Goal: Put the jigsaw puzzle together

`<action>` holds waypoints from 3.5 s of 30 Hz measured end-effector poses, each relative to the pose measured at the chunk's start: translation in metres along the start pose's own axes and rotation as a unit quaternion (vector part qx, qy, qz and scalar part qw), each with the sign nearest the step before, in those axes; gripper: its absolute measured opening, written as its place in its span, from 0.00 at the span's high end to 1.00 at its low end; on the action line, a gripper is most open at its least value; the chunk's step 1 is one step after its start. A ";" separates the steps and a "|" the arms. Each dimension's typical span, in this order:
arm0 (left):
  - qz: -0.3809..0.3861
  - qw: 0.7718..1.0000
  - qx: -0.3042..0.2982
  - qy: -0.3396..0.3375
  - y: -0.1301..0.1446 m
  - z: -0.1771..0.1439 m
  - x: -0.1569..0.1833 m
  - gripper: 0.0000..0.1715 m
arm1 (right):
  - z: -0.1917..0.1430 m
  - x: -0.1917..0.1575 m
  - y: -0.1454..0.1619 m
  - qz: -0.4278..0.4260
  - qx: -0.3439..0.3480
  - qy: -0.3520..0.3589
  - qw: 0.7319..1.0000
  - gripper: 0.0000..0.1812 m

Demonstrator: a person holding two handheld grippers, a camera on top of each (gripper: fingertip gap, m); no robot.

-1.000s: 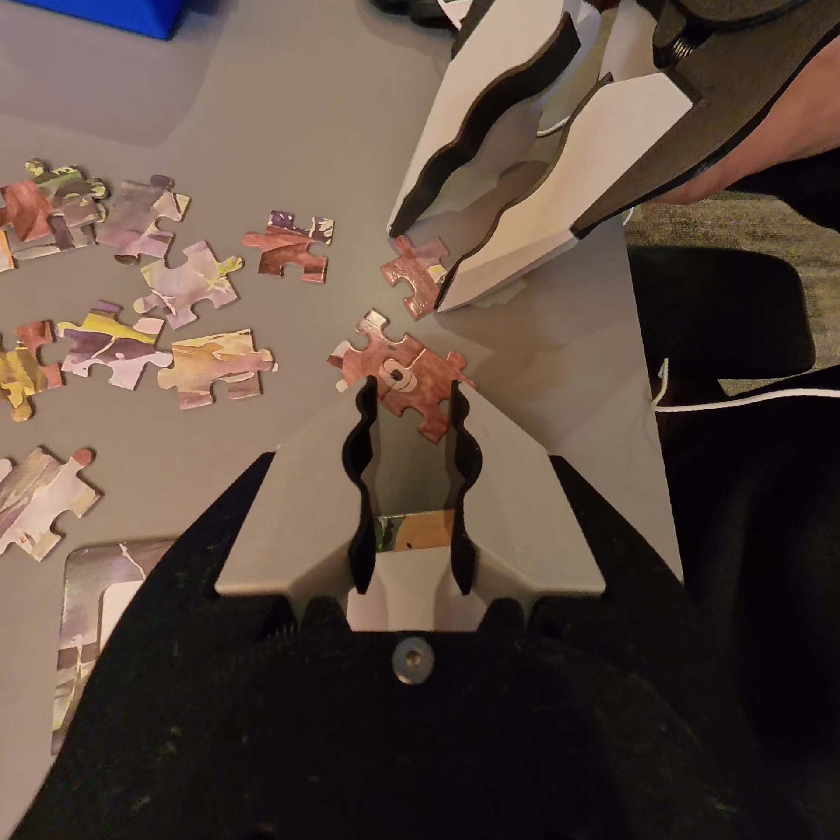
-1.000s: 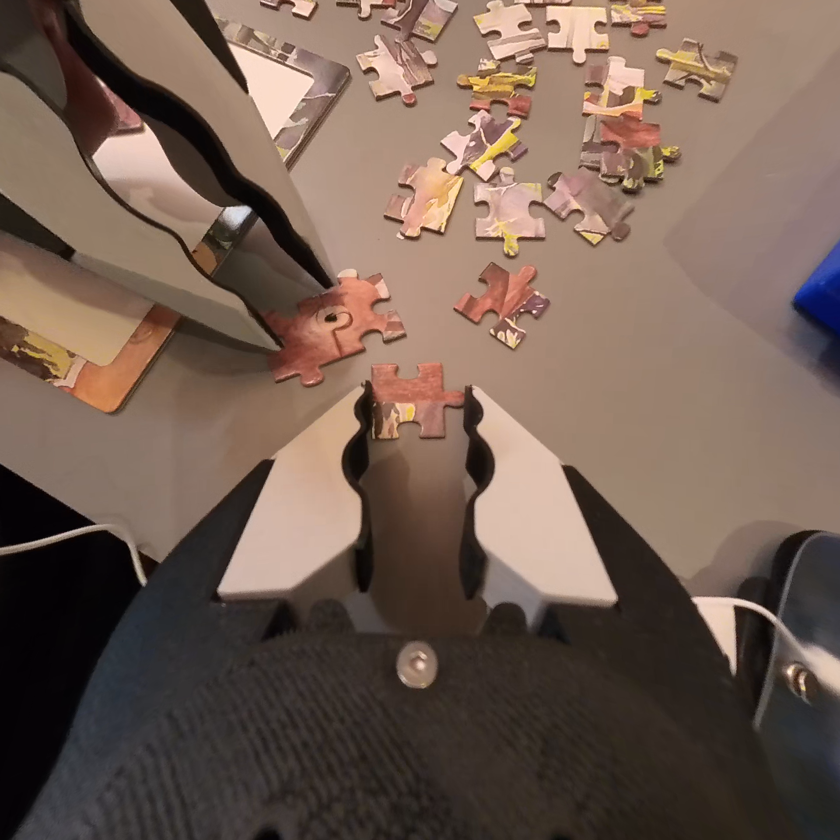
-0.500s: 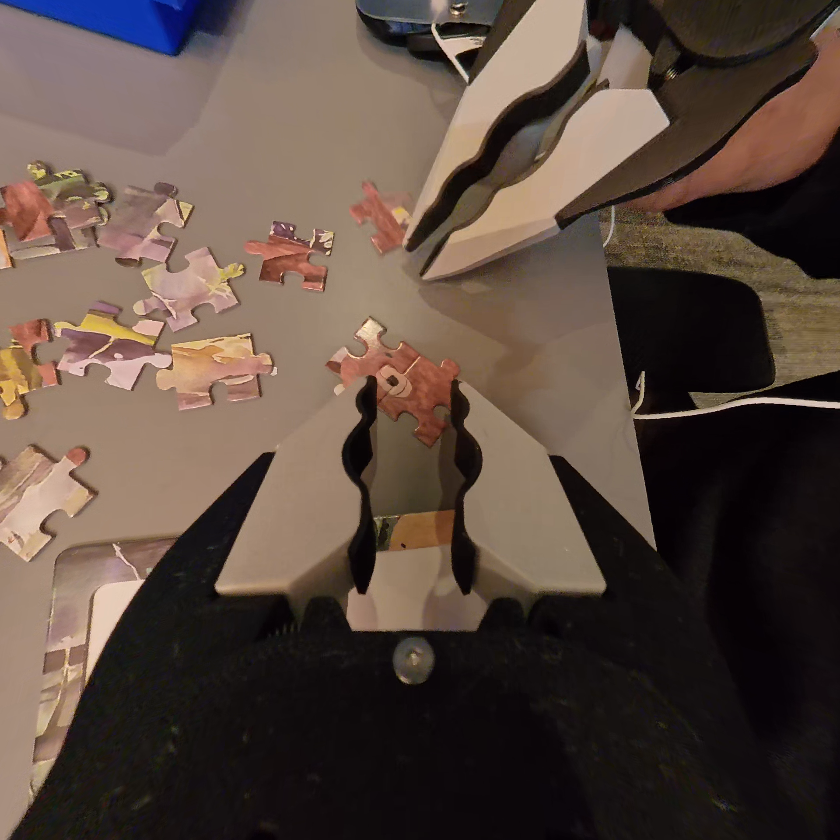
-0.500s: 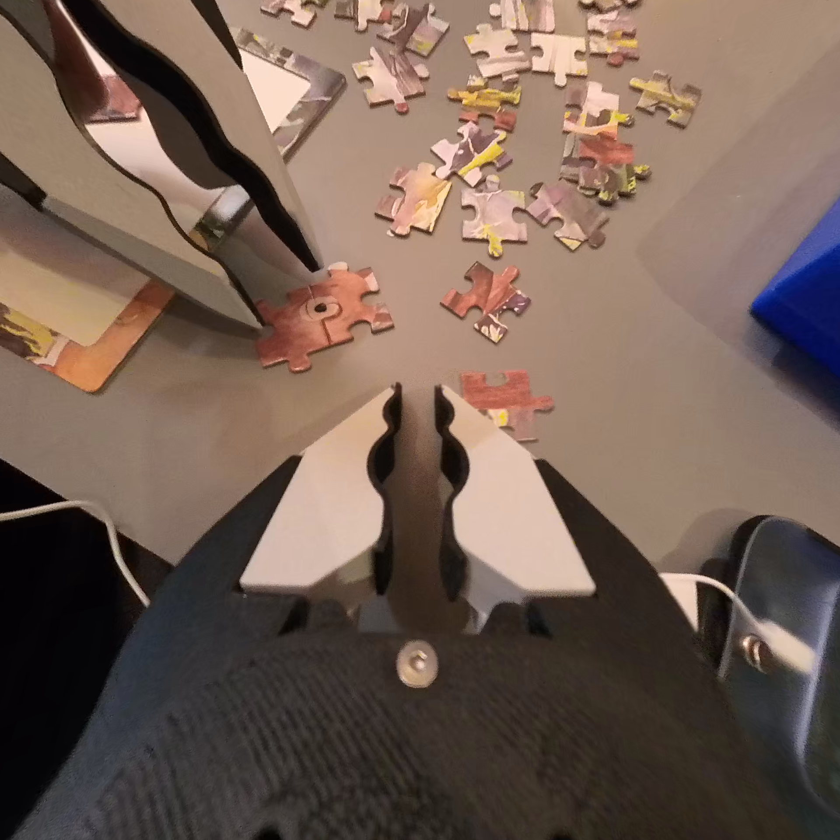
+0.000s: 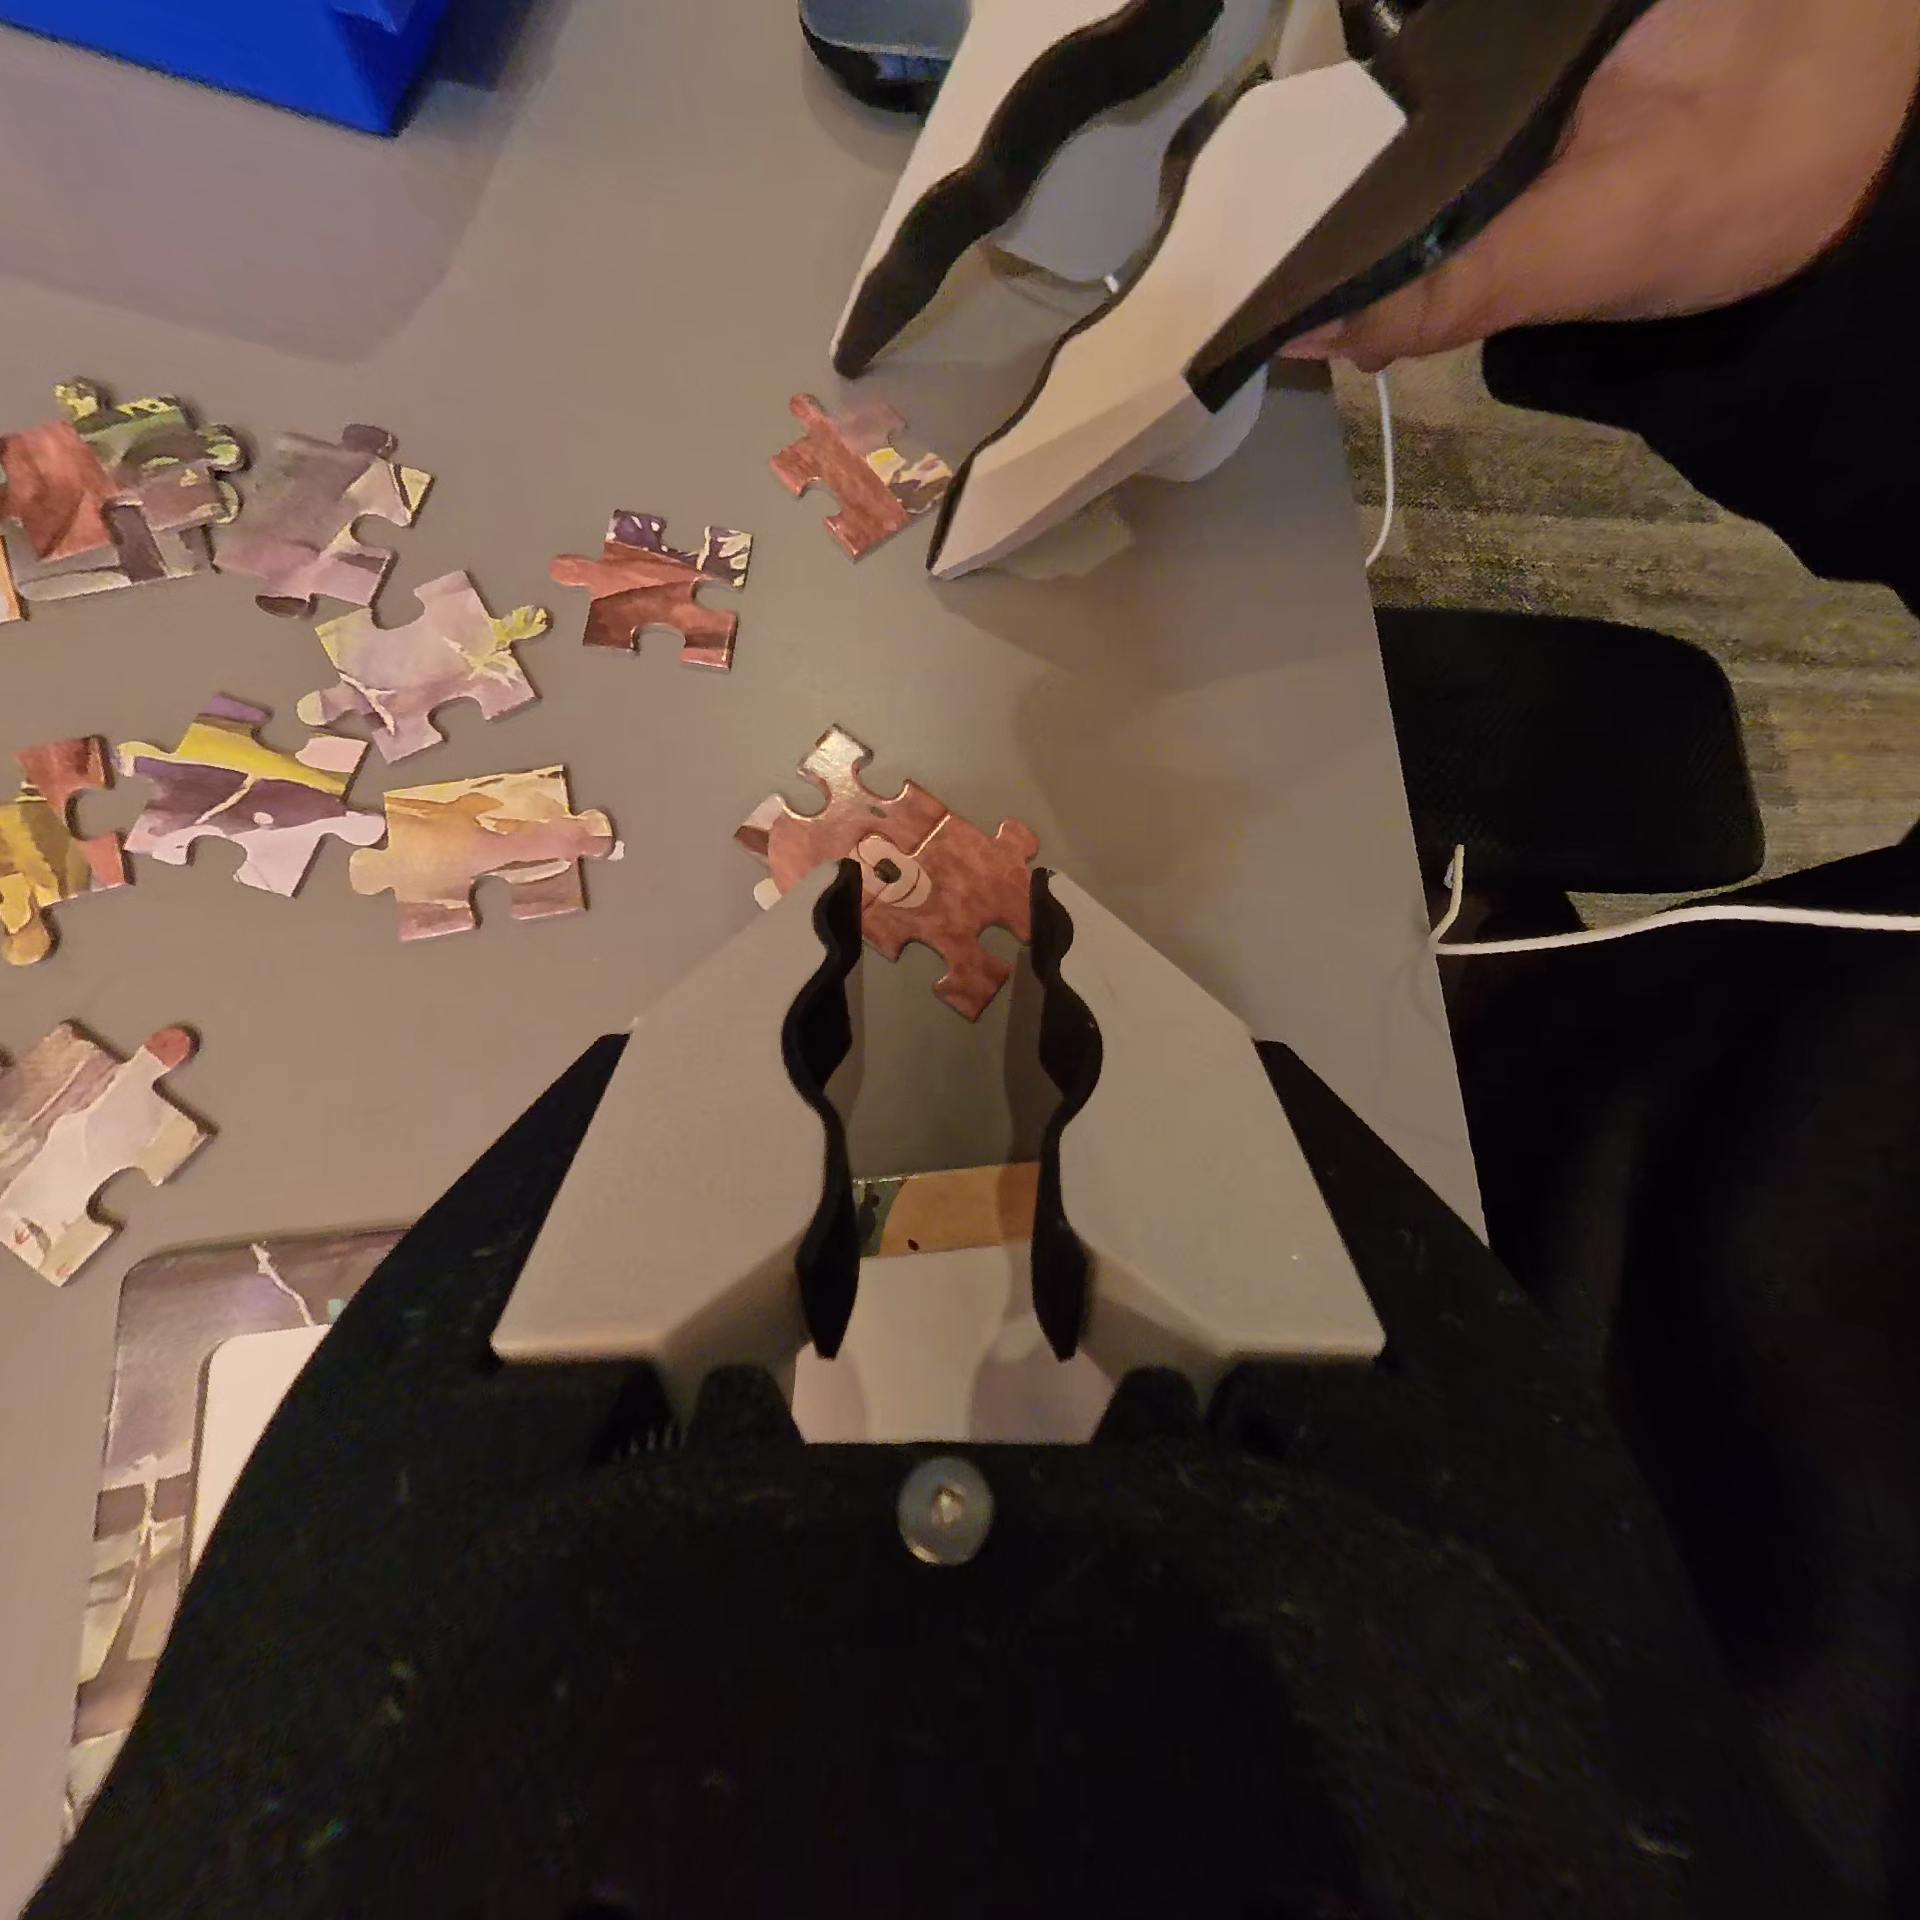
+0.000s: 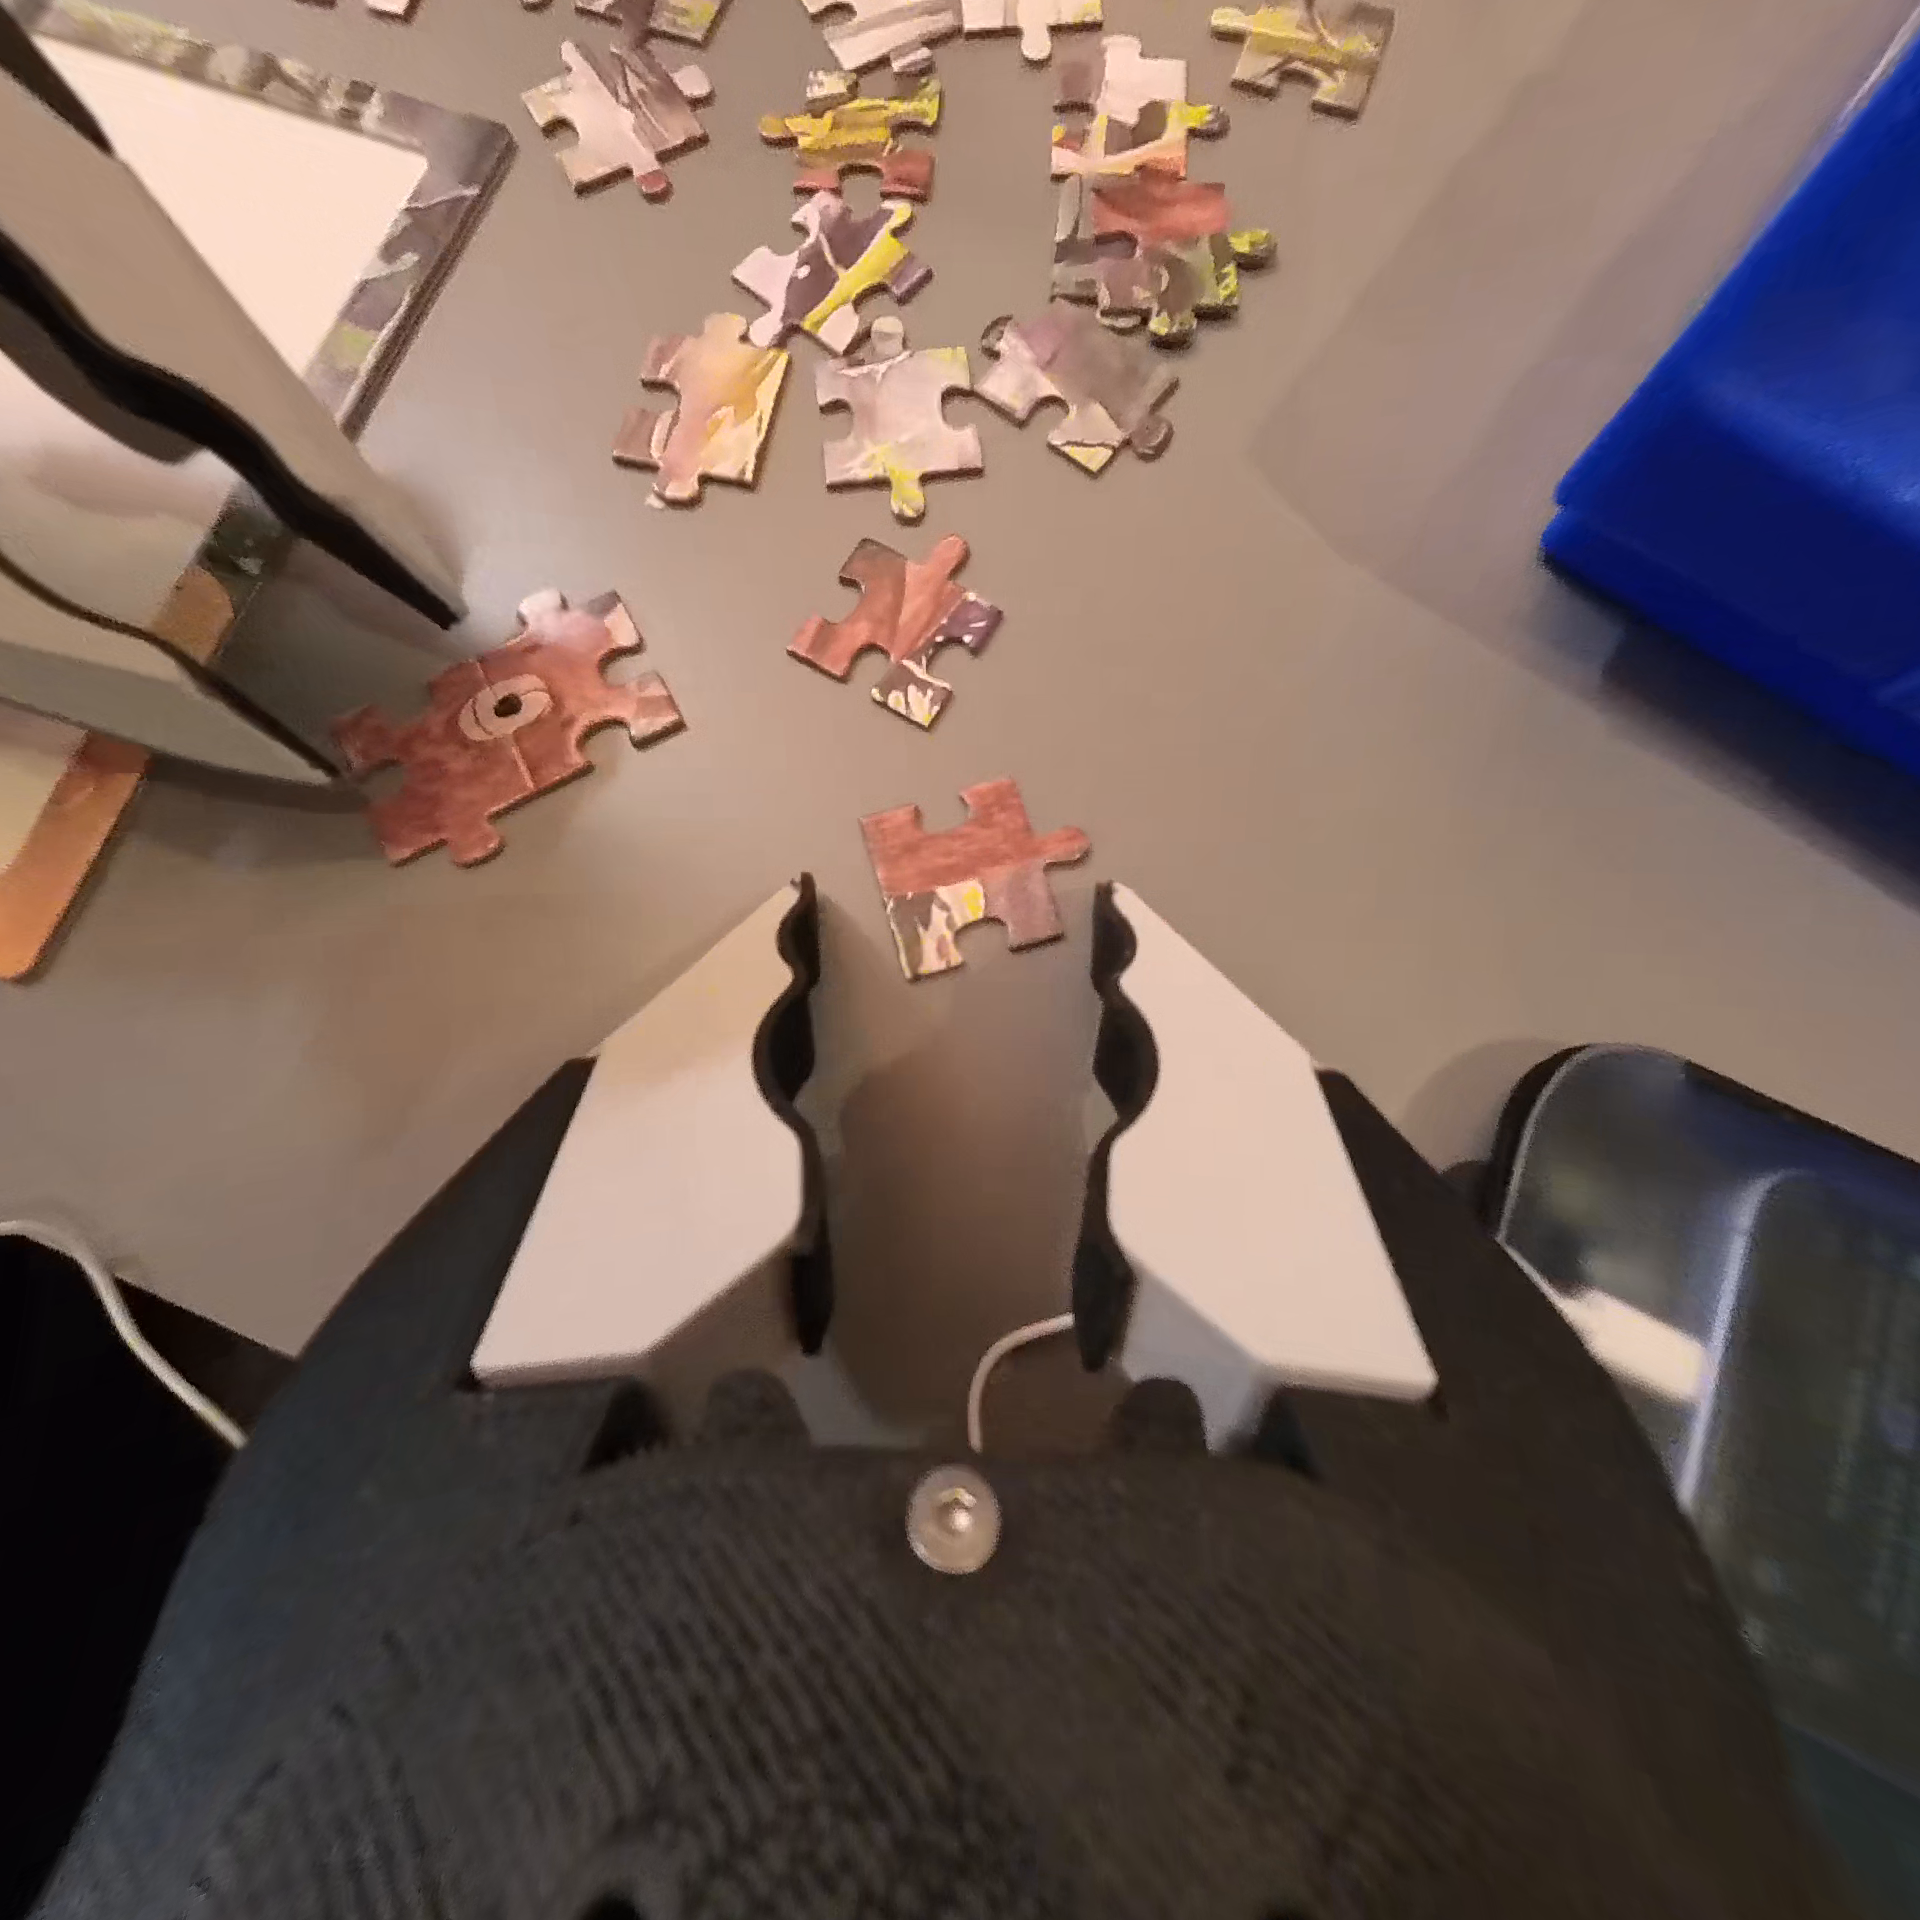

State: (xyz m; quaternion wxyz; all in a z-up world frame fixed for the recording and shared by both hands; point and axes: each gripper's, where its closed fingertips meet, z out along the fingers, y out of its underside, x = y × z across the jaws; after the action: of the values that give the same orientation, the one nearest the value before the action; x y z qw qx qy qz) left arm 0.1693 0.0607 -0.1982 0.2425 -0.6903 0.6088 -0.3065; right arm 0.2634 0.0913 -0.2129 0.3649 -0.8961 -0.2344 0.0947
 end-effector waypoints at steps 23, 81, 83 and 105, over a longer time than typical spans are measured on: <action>-0.010 1.000 0.009 0.013 0.000 -0.004 0.004 0.82 | -0.007 -0.013 0.005 -0.015 -0.007 -0.043 0.999 0.84; -0.011 1.000 -0.018 0.007 0.010 0.002 0.003 0.87 | 0.004 -0.095 -0.009 -0.095 0.004 -0.140 0.986 0.90; -0.009 1.000 -0.021 0.007 0.011 0.003 0.004 0.87 | 0.003 -0.096 -0.011 -0.098 0.005 -0.139 0.985 0.90; -0.012 1.000 -0.027 -0.006 0.014 0.008 0.002 1.00 | 0.004 -0.102 -0.012 -0.127 0.016 -0.141 0.982 0.90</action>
State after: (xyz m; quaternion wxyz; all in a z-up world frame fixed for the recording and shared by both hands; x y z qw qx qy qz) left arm 0.1655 0.0566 -0.2128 0.2237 -0.7061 0.6068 -0.2884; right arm 0.1692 0.0514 -0.2079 0.3519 -0.8308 -0.3933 0.1768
